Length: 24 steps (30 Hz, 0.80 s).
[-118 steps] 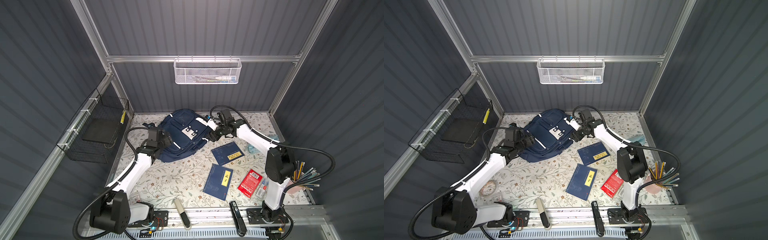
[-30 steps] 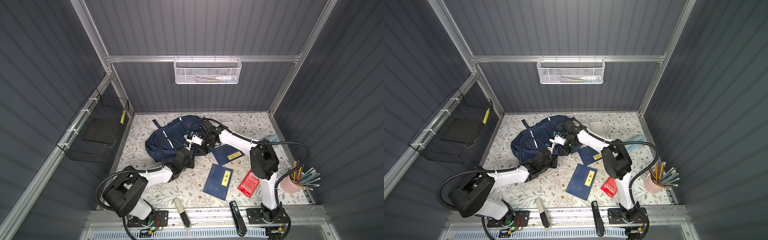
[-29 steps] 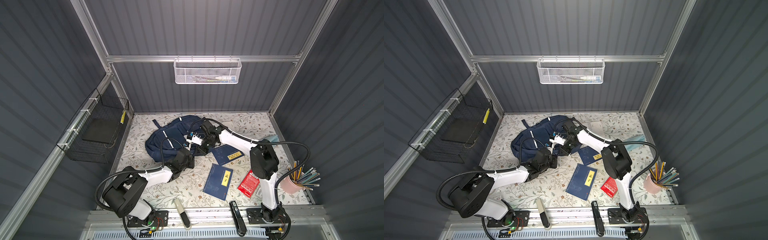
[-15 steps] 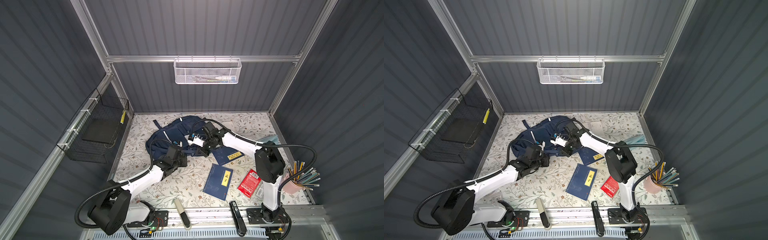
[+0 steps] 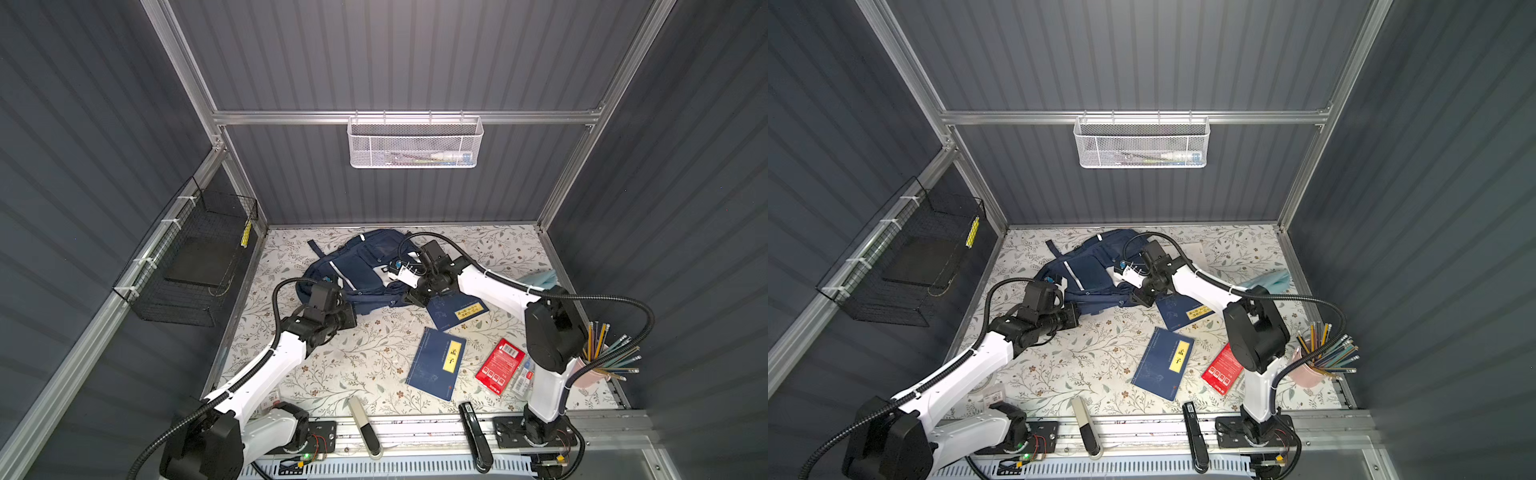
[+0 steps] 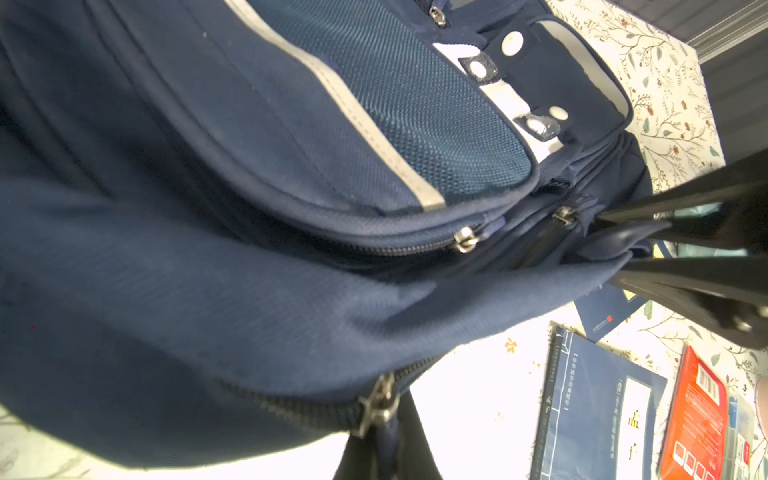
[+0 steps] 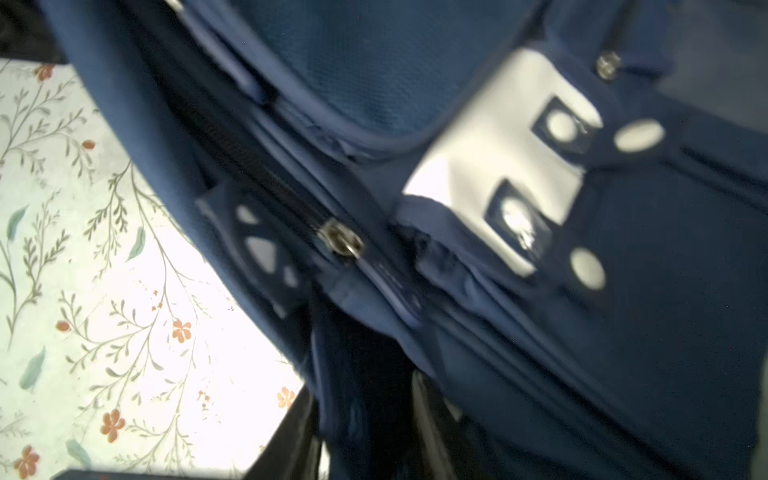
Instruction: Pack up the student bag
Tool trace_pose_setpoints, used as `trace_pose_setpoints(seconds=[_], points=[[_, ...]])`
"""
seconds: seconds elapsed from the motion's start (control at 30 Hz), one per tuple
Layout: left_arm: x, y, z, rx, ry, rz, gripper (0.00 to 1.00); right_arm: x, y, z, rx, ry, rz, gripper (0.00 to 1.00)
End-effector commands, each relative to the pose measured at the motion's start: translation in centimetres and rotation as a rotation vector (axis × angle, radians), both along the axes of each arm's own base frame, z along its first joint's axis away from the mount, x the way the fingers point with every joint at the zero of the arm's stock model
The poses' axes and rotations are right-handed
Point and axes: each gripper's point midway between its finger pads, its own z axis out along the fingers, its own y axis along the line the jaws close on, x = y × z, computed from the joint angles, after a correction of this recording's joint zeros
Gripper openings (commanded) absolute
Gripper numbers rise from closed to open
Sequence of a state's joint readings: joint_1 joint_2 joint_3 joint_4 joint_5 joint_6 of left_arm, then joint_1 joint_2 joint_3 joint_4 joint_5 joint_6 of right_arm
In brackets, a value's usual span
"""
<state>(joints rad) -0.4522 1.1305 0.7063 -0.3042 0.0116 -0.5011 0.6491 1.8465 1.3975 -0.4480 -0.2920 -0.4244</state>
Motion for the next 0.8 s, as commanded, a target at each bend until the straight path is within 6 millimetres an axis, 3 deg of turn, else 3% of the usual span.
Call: trace_pose_setpoints(seconds=[0.0, 0.1, 0.2, 0.3, 0.4, 0.47, 0.53, 0.77], points=[[0.3, -1.1, 2.3, -0.055, -0.051, -0.001, 0.00, -1.0, 2.4, 4.2, 0.132, -0.187, 0.009, 0.61], [0.6, -2.0, 4.0, -0.086, -0.068, -0.033, 0.00, -2.5, 4.9, 4.6, 0.194, -0.272, 0.088, 0.70], [0.7, -2.8, 5.3, -0.121, -0.079, -0.062, 0.00, -2.5, 7.3, 4.1, 0.170, -0.266, 0.132, 0.71], [0.4, -3.1, 5.3, -0.144, -0.068, -0.069, 0.00, -2.1, 9.4, 3.3, 0.183, -0.219, 0.157, 0.67], [0.2, -3.2, 5.2, -0.157, -0.062, -0.077, 0.00, -1.3, 10.8, 2.2, 0.183, -0.208, 0.157, 0.53], [0.1, -2.8, 4.8, -0.134, -0.052, -0.061, 0.00, -1.3, 11.0, 1.6, 0.176, -0.191, 0.166, 0.17], [0.2, -1.2, 4.0, -0.069, -0.035, -0.007, 0.00, -1.7, 10.8, 1.4, 0.170, -0.186, 0.180, 0.02], [2.9, 5.1, 2.5, 0.025, 0.027, 0.174, 0.00, -5.1, 8.9, 0.5, 0.141, -0.161, 0.319, 0.00]])
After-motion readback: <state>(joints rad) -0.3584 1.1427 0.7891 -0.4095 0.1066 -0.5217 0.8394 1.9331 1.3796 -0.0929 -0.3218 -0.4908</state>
